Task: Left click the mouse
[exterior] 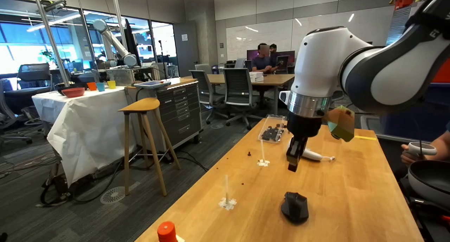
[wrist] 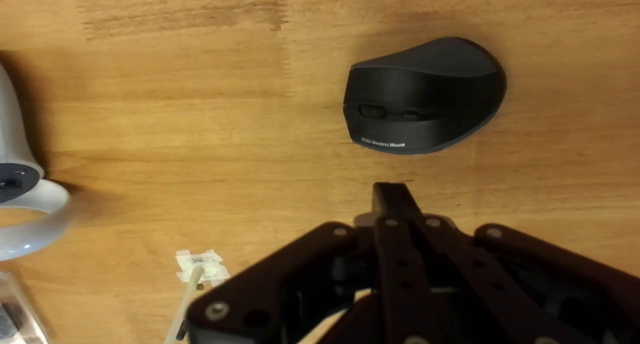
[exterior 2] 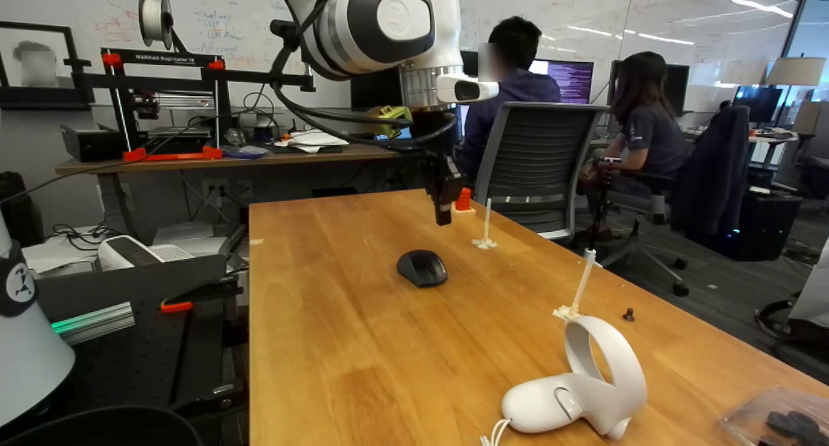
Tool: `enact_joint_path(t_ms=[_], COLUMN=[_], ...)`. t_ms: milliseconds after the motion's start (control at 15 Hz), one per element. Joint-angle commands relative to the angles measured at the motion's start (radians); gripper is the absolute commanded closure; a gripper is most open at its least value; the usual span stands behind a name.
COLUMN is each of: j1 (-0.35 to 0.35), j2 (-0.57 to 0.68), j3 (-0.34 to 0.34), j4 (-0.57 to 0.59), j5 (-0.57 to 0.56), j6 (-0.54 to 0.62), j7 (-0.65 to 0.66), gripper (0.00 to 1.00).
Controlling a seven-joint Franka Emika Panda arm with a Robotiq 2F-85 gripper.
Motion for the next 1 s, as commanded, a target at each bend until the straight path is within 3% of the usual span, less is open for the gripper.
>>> enact_joint_path(t_ms=[0, 933], j1=[0.039, 0.139], j2=[0.043, 0.175], j3=[-0.038, -0.143], j4=[0.013, 0.046], j5=[-0.042, -0.096], j6=[0.036, 0.159], j7=[0.044, 0.08], gripper=[1.0, 1.0])
